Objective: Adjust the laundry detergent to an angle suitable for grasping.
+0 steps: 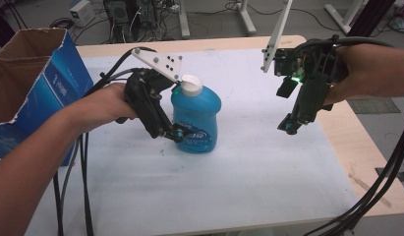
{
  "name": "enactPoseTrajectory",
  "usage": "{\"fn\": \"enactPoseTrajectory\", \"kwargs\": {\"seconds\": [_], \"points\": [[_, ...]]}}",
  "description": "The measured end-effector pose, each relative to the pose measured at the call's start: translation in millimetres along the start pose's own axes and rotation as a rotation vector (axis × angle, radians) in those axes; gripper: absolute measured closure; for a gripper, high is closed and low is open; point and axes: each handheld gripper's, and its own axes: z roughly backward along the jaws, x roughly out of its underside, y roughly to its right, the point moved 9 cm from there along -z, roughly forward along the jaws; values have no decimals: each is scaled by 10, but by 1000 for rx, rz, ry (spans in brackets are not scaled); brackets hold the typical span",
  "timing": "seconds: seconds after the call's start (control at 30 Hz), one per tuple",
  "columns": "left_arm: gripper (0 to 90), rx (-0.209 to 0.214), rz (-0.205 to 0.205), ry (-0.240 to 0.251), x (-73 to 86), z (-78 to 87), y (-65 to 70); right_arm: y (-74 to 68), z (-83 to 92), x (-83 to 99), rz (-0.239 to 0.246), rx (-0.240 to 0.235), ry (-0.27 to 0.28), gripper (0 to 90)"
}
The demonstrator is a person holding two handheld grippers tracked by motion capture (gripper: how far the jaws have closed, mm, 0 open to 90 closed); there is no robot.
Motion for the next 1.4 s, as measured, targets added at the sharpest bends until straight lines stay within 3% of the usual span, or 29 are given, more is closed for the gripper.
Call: {"fn": "enactPoseTrajectory", "kwargs": {"seconds": [0.13,0.3,0.4,0.53,0.7,0.83,0.9,1.07,1.2,1.4], "points": [[16,-28,6,-6,0,82,-6,-13,7,7,-10,0,-2,107],[16,-77,20,14,-46,324,9,-11,17,16,-6,3,1,107],[17,-108,28,-28,-25,516,64,-11,26,7,-4,6,4,107],[16,-129,35,-64,9,649,111,-18,30,-7,-3,5,12,107],[17,-167,87,-95,38,847,141,-10,31,-25,8,9,18,107],[17,-208,132,-157,73,1001,171,-21,37,-61,17,10,29,107],[17,-208,132,-157,73,1001,171,-22,39,-67,17,11,30,107],[17,-223,199,-284,193,1151,268,-7,64,-103,23,15,44,107],[17,-208,196,-372,268,1218,375,2,79,-109,16,14,45,107],[16,-196,198,-438,324,1299,474,39,99,-118,18,14,55,107]]}}
